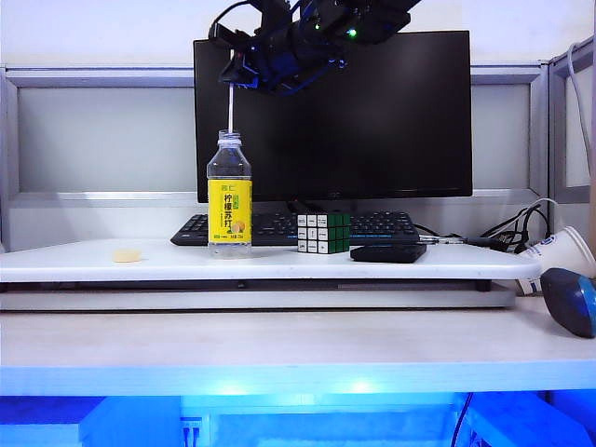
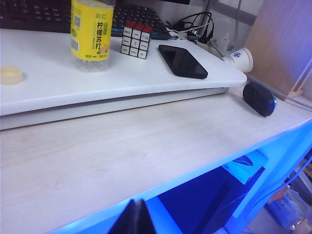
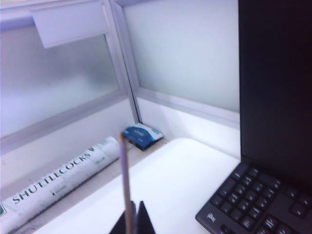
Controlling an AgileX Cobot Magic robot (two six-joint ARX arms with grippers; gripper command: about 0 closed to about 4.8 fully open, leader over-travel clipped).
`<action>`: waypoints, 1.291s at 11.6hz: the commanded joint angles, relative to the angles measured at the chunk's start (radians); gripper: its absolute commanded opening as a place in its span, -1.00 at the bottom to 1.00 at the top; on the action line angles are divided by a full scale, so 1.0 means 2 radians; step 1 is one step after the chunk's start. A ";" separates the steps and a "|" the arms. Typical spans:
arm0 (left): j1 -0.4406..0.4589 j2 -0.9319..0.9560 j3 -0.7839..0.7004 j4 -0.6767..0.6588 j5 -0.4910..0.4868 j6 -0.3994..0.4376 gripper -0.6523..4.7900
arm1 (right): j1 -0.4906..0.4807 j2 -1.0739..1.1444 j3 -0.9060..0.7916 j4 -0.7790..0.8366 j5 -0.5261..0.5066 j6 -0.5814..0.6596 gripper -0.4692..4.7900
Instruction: Grab a stick from the table and stick it in a plastic bottle.
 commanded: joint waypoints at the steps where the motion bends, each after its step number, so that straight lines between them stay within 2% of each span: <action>1: 0.000 0.000 0.000 -0.008 0.005 0.000 -0.78 | 0.002 -0.002 0.003 0.009 -0.017 0.004 -0.45; 2: 0.000 0.000 0.000 -0.008 0.005 0.000 -0.78 | 0.002 -0.002 0.003 0.009 -0.017 0.004 -0.35; 3: 0.000 0.000 0.000 -0.008 0.005 0.001 -0.78 | 0.002 -0.004 0.003 0.006 -0.016 0.005 -0.34; 4: 0.000 0.000 0.000 -0.008 0.005 0.001 -0.78 | 0.002 -0.010 0.003 0.002 -0.013 0.004 -0.44; 5: 0.000 0.000 0.000 -0.008 0.005 0.001 -0.78 | 0.002 -0.022 0.003 -0.014 0.000 -0.015 -0.83; 9: 0.000 0.000 0.000 -0.008 0.005 0.001 -0.78 | -0.001 -0.073 0.003 -0.076 0.049 -0.081 -0.84; 15: 0.000 0.000 0.000 -0.008 -0.011 0.013 -0.78 | -0.079 -0.193 0.002 -0.215 0.048 -0.096 -0.84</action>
